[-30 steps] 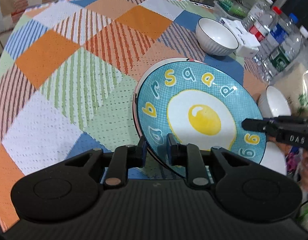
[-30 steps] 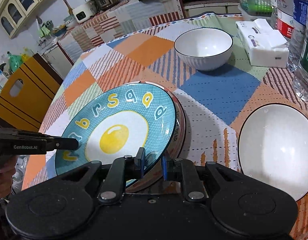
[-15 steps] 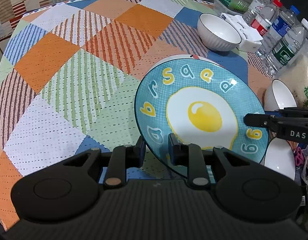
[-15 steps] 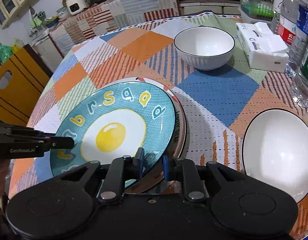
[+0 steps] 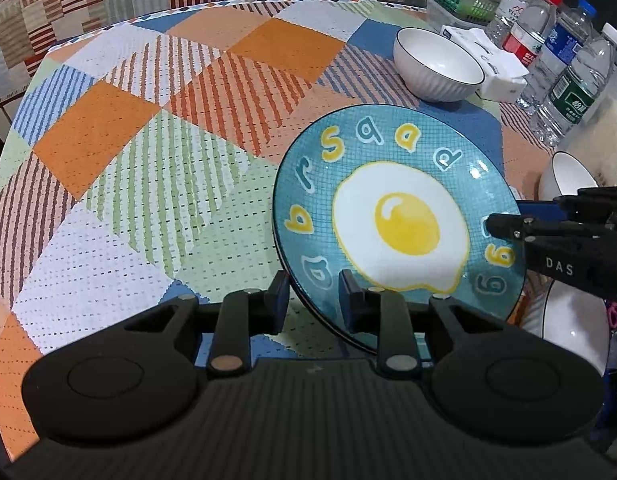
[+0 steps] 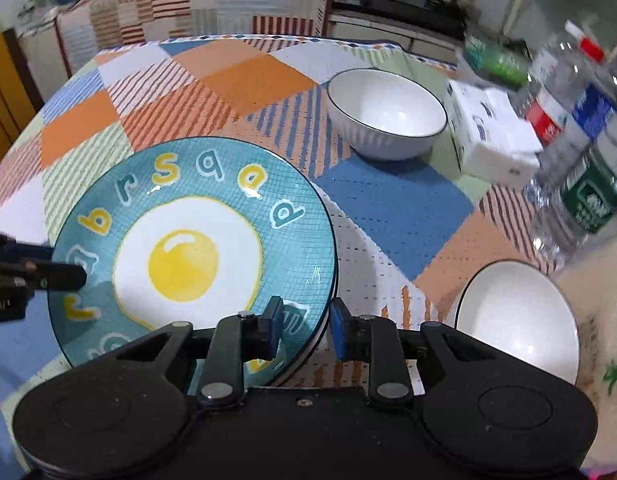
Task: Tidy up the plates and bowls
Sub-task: 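Lower the egg plate onto the bunny plate stack, then move the left gripper to the white bowl beside the plate stack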
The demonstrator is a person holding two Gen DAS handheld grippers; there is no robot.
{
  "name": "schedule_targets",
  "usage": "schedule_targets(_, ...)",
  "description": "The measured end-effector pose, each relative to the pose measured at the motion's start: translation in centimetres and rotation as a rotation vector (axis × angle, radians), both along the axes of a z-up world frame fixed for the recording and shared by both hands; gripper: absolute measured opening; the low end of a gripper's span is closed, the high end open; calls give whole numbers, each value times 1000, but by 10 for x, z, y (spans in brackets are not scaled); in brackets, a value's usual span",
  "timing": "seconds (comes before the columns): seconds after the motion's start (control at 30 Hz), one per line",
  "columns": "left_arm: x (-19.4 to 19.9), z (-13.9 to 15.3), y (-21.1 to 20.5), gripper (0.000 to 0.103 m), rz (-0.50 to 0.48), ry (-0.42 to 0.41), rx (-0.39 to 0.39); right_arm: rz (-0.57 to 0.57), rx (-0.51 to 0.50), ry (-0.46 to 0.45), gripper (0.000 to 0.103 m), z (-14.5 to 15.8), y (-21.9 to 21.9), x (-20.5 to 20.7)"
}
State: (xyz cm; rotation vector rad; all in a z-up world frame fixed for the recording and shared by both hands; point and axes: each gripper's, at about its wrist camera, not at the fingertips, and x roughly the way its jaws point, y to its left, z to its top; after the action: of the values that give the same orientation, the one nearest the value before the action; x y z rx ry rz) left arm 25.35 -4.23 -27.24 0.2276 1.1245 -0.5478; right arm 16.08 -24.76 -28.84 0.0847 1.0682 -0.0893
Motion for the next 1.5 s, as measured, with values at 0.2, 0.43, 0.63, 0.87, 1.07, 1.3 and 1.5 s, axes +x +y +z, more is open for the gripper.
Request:
schedule_targets(0.2,-4,19,1,21,2,-3,2,-47,75,-59,29,17,-12,-10)
schedule_targets(0.43,-31,64,-3,21,2,-56,-13,-47,106,-120,29,52,-22,-38)
schedule_targets(0.63,-67,92,-8,22,-28,-99,65,25,111,-157,29,84,-20,-61)
schedule_targets(0.87,-99,120,-7,29,-56,-104,75,126,126,-231,29,121,-13,-93)
schedule_targets(1.07,-129,139,-10,40,-68,-99,59,185,114,-280,39,144,-12,-126)
schedule_targets(1.3,-167,154,-28,54,-73,-143,106,212,91,-292,69,152,-24,-163)
schedule_targets(1.5,-194,156,-47,67,-61,-183,144,228,84,-304,76,148,-38,-194)
